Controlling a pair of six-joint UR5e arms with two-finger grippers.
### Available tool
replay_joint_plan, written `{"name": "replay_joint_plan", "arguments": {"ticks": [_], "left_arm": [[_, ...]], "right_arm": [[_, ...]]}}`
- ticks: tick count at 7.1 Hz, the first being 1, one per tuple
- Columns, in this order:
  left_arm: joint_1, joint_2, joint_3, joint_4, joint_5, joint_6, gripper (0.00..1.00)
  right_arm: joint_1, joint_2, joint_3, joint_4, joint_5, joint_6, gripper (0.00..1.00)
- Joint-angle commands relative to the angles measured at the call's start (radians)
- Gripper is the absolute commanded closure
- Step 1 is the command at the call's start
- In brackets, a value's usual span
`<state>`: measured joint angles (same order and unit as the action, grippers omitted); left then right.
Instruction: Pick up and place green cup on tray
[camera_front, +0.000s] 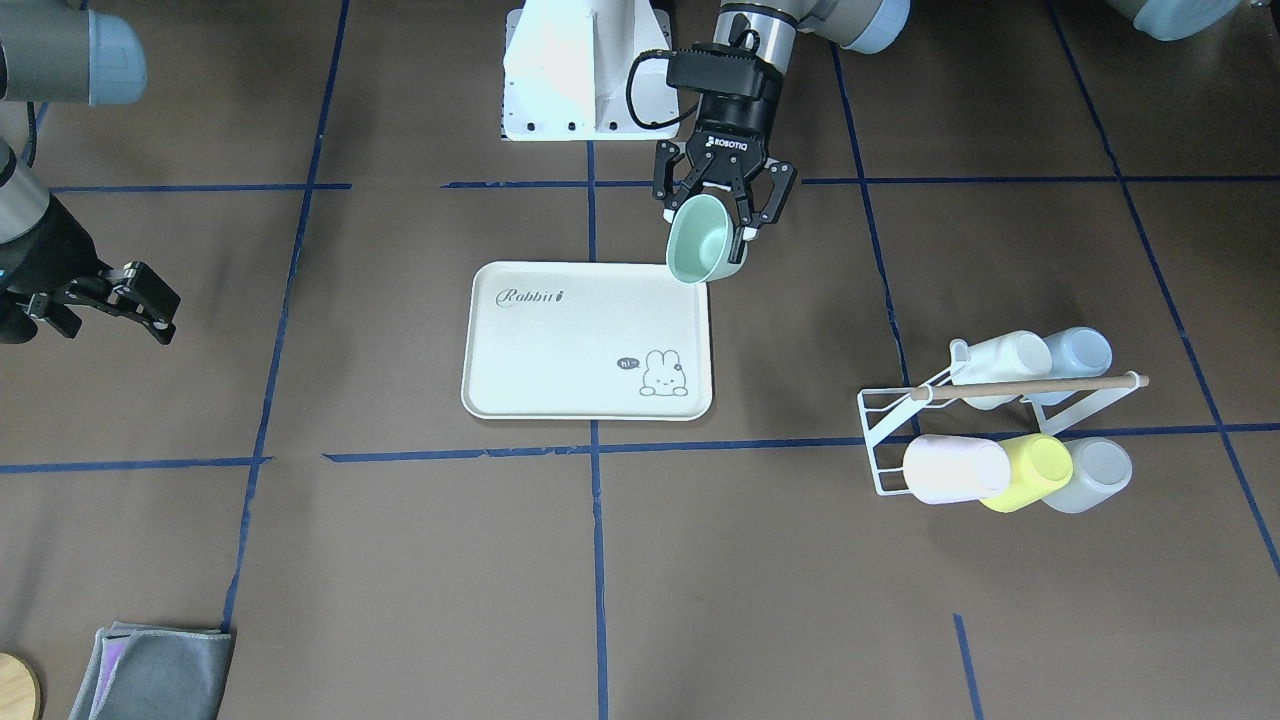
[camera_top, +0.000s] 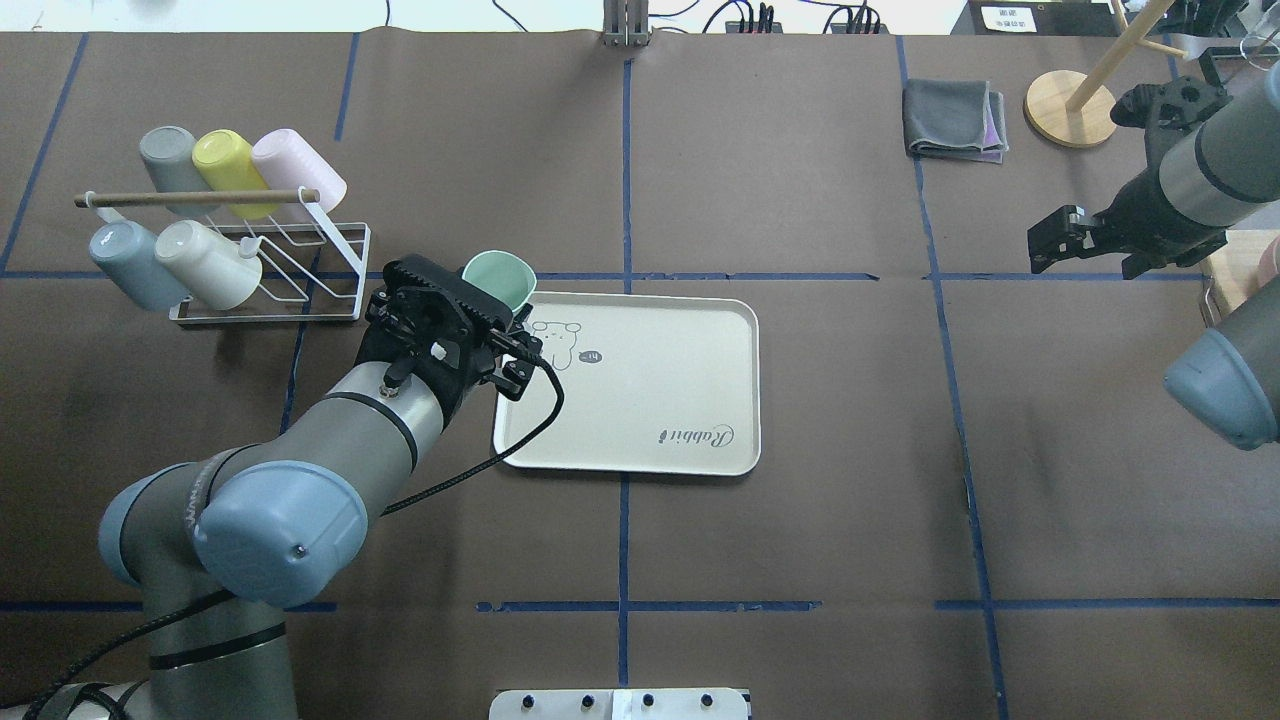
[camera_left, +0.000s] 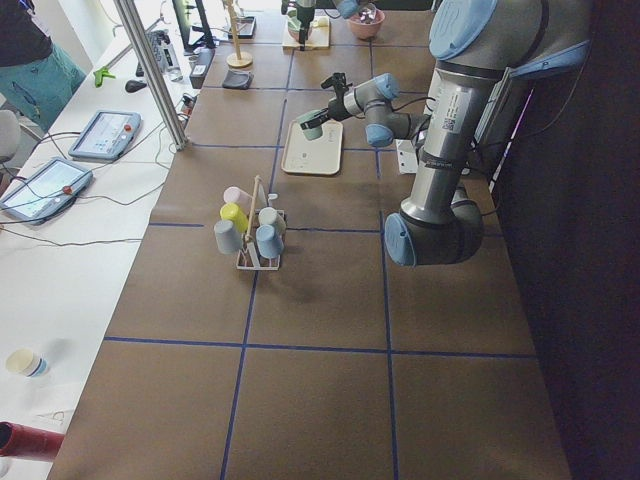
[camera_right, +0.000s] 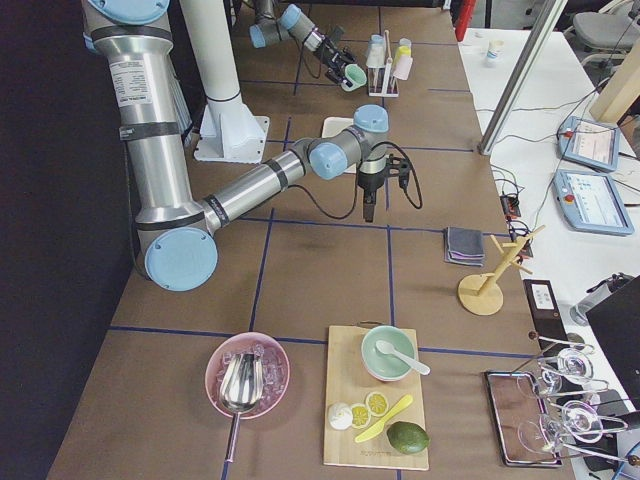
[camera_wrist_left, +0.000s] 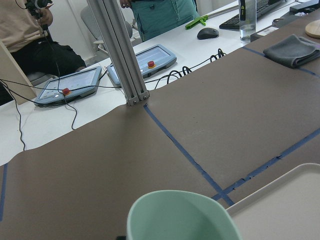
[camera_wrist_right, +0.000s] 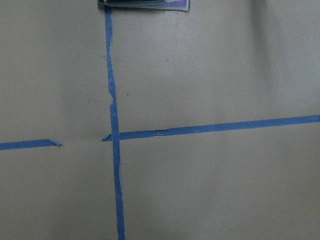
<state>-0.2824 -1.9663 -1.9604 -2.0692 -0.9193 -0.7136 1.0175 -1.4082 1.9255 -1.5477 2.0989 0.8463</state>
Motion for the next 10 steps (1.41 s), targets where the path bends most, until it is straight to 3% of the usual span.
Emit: {"name": "replay_joint_plan", "arguments": {"ticks": [1,3,7,8,10], "left_arm": [[0.042,-0.005,0.158,-0.244,0.106,-0.036,0.93],[0.051,-0.017,0.294,-0.466,0.163,-0.036,0.96],[0.106,-0.071,0.374,-0.544,0.270,-0.058,0.98],[0.109,-0.107,0.432,-0.584,0.283,-0.081,0.98],[0.109,-0.131,0.446,-0.597,0.283,-0.083,0.98]], "right_arm": [[0.003,0.000,0.000,0.000,0.001,-0.001,0.00],[0.006,0.000,0.001,0.000,0.007,-0.001,0.00],[0.012,0.000,-0.013,0.001,0.007,-0.007,0.00],[0.013,0.000,-0.013,0.001,0.007,-0.007,0.00],[0.015,0.000,-0.014,0.000,0.009,-0.007,0.00]]}}
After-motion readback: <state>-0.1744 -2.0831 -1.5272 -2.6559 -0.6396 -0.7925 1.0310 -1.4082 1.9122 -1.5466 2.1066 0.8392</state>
